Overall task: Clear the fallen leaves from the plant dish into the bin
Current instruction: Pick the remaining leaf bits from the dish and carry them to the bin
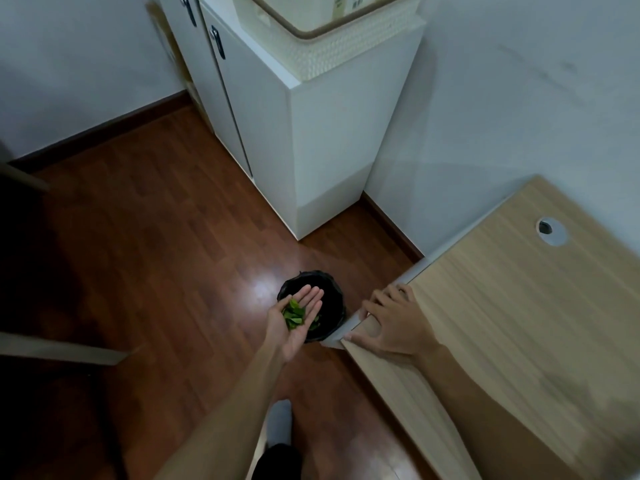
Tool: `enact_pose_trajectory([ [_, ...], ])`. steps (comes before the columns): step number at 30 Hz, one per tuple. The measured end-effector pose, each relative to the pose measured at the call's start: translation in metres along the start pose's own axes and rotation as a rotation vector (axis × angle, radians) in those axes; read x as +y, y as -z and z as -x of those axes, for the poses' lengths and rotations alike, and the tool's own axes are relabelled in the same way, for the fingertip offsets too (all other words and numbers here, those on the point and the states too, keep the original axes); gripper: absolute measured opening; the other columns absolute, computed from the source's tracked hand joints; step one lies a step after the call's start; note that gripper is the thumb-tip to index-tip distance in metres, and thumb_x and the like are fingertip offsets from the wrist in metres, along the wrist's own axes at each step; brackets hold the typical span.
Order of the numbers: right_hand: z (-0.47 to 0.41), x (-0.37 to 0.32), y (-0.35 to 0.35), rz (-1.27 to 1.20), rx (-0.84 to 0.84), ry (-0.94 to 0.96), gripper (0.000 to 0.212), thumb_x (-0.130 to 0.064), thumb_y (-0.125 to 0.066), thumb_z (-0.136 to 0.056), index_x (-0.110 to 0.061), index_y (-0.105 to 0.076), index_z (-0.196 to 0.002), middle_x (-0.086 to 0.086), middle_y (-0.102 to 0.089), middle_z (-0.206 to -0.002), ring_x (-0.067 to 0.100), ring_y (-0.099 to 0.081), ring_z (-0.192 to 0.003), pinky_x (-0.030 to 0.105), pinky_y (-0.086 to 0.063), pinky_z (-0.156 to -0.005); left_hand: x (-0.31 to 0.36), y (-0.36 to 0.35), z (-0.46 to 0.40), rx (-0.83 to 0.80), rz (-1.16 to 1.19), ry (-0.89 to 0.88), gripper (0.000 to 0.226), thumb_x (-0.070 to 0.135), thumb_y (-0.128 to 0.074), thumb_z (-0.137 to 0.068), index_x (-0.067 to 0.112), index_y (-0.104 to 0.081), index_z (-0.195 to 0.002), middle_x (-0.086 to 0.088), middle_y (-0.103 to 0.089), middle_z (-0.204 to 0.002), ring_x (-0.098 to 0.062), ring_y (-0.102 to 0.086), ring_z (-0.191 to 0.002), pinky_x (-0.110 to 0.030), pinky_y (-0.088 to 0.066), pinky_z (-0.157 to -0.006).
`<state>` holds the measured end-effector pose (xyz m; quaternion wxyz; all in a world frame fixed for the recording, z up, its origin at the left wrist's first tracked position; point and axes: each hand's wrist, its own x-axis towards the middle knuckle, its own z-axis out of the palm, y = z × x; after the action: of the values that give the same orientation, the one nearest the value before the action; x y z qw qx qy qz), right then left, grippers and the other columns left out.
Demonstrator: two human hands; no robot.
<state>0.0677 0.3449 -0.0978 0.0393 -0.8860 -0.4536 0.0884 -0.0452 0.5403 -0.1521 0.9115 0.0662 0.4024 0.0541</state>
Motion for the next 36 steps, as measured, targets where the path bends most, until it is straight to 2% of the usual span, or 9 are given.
enact_pose_trajectory([
  [5,-0.002,0.002,-0.005,-0.021,0.005,-0.004,0.067,-0.095,-0.032,-0.073,-0.035,-0.062,-0.082,-0.013,-0.055,-0.086,0.014,-0.049,-0.088,0.039,-0.033,-0.101,-0.001,0.011,-0.016,0.043,-0.005,0.005,0.041,0.018,-0.033,-0.100,-0.005,-0.057,-0.125,-0.023,-0.062,-0.129,-0.033,-0.060,-0.119,-0.040,-0.050,-0.095],
  [10,-0.002,0.004,-0.008,-0.040,0.022,-0.005,0.066,-0.095,-0.034,-0.073,-0.035,-0.062,-0.080,-0.012,-0.058,-0.085,0.015,-0.048,-0.085,0.040,-0.034,-0.099,-0.011,0.023,-0.031,0.119,-0.081,0.074,0.042,0.019,-0.029,-0.101,-0.006,-0.056,-0.120,-0.025,-0.055,-0.136,-0.034,-0.055,-0.123,-0.039,-0.043,-0.104],
  [14,-0.002,0.005,-0.010,-0.066,0.027,-0.010,0.065,-0.094,-0.035,-0.073,-0.035,-0.061,-0.079,-0.012,-0.055,-0.083,0.016,-0.046,-0.083,0.040,-0.035,-0.098,-0.017,0.034,-0.046,0.213,-0.134,0.100,0.047,0.020,-0.023,-0.103,-0.007,-0.048,-0.132,-0.025,-0.047,-0.144,-0.033,-0.046,-0.135,-0.038,-0.040,-0.108],
  [21,-0.001,0.010,-0.017,-0.109,0.090,0.010,0.059,-0.089,-0.042,-0.075,-0.035,-0.065,-0.080,-0.015,-0.055,-0.080,0.010,-0.045,-0.085,0.037,-0.032,-0.099,-0.014,0.042,-0.089,0.364,-0.258,0.106,0.052,0.024,-0.015,-0.106,-0.004,-0.039,-0.142,-0.022,-0.043,-0.149,-0.031,-0.043,-0.138,-0.037,-0.034,-0.116],
  [25,0.000,0.010,-0.020,-0.130,0.123,0.008,0.058,-0.088,-0.045,-0.075,-0.034,-0.066,-0.080,-0.017,-0.054,-0.081,0.011,-0.046,-0.085,0.037,-0.032,-0.099,-0.016,0.045,-0.107,0.412,-0.260,0.084,0.051,0.031,-0.020,-0.106,0.002,-0.038,-0.144,-0.018,-0.043,-0.150,-0.029,-0.042,-0.139,-0.037,-0.033,-0.116],
  [29,-0.001,0.008,-0.014,-0.114,0.090,0.005,0.061,-0.088,-0.042,-0.076,-0.033,-0.067,-0.081,-0.015,-0.055,-0.082,0.011,-0.046,-0.086,0.038,-0.031,-0.100,-0.016,0.048,-0.112,0.472,-0.224,0.061,0.049,0.031,-0.029,-0.105,-0.001,-0.043,-0.139,-0.019,-0.047,-0.146,-0.030,-0.048,-0.134,-0.037,-0.037,-0.114],
  [32,-0.001,0.006,-0.011,-0.114,0.070,0.001,0.062,-0.088,-0.041,-0.076,-0.033,-0.068,-0.082,-0.015,-0.055,-0.084,0.012,-0.047,-0.086,0.038,-0.031,-0.100,-0.011,0.049,-0.118,0.479,-0.215,0.058,0.050,0.031,-0.031,-0.105,-0.003,-0.040,-0.140,-0.020,-0.048,-0.144,-0.031,-0.049,-0.133,-0.039,-0.036,-0.115],
  [35,-0.002,0.005,-0.009,-0.115,0.057,-0.008,0.061,-0.088,-0.042,-0.076,-0.034,-0.069,-0.083,-0.015,-0.056,-0.083,0.012,-0.047,-0.085,0.036,-0.030,-0.100,-0.002,0.050,-0.124,0.475,-0.283,0.097,0.052,0.034,-0.033,-0.104,0.001,-0.037,-0.144,-0.018,-0.053,-0.134,-0.032,-0.050,-0.129,-0.043,-0.035,-0.116],
  [36,-0.002,0.005,-0.008,-0.115,0.053,-0.009,0.061,-0.088,-0.042,-0.076,-0.033,-0.069,-0.083,-0.015,-0.057,-0.083,0.012,-0.047,-0.085,0.036,-0.030,-0.100,0.001,0.048,-0.126,0.471,-0.312,0.115,0.053,0.035,-0.032,-0.104,0.003,-0.035,-0.146,-0.018,-0.049,-0.140,-0.033,-0.046,-0.133,-0.045,-0.032,-0.117],
])
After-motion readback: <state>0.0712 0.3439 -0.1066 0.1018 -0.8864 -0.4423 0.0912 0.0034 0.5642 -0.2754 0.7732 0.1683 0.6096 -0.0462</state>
